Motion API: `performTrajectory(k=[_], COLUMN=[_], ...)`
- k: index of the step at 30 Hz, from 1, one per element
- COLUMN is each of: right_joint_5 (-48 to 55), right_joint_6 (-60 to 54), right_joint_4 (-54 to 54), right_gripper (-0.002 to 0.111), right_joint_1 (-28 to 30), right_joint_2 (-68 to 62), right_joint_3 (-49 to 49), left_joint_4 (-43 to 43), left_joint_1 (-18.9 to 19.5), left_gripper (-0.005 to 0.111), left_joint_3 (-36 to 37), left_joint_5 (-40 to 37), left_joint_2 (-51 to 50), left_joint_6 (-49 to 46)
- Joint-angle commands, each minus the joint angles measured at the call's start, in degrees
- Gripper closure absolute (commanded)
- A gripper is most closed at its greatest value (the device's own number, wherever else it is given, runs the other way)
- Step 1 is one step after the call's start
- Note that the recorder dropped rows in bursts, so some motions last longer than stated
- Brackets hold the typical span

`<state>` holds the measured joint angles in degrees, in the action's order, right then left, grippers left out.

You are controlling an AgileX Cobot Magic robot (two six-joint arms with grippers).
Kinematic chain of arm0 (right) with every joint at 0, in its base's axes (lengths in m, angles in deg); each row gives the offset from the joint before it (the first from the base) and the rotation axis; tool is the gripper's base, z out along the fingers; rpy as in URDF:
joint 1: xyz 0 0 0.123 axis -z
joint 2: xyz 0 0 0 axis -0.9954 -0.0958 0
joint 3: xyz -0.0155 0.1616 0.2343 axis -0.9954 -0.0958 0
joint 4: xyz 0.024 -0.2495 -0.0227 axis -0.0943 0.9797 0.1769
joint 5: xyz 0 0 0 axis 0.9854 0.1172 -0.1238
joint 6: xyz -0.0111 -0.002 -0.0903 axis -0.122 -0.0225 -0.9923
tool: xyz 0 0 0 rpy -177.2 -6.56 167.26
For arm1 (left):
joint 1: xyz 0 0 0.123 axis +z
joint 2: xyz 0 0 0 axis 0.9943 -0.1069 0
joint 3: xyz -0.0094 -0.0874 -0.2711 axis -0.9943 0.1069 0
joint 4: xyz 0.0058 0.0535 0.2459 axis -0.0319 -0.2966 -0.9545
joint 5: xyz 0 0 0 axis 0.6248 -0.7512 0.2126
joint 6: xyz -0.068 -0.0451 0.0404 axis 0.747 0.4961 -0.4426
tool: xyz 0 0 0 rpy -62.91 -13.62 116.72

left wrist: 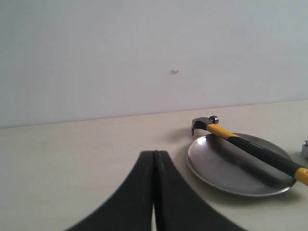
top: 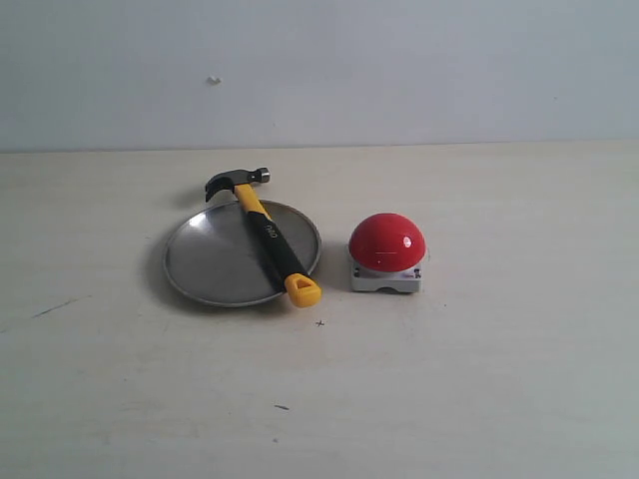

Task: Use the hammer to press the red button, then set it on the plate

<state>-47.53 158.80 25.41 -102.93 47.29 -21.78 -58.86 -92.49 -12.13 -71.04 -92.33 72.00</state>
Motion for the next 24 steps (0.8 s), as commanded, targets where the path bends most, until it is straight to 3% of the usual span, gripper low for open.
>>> performTrajectory(k=[1,6,11,19,24], right_joint_5=[-2.2,-12.7,-19.4,-20.6,-21.1], right_joint_6=[-14.1,-34.0,-40.6,-52.6,-53.5], right_joint_4=[0.0,-7.1,-10.0,-9.6,-9.8], right_gripper=[0.108,0.108,0.108,0.108,0.108], right_joint_1=[4.4,16.0,23.9,27.3,28.4], right_joint_2=[0.2,0.2,0.2,0.2,0.2], right_joint_3=[-1.1,-6.1,-10.5,-10.5,-10.5], left_joint_4=[0.0,0.0,0.0,0.0,0.0], left_joint_1=[0.2,0.2,0.2,0.2,0.2], left_gripper=[0.107,0.107,0.107,0.107,0.107], left_joint_3=[0.0,0.0,0.0,0.0,0.0], left_joint_5=[0.2,0.2,0.2,0.2,0.2], left_joint_2=[0.2,0.2,0.2,0.2,0.2], left_joint_6=[0.3,0.3,0.3,0.3,0.3])
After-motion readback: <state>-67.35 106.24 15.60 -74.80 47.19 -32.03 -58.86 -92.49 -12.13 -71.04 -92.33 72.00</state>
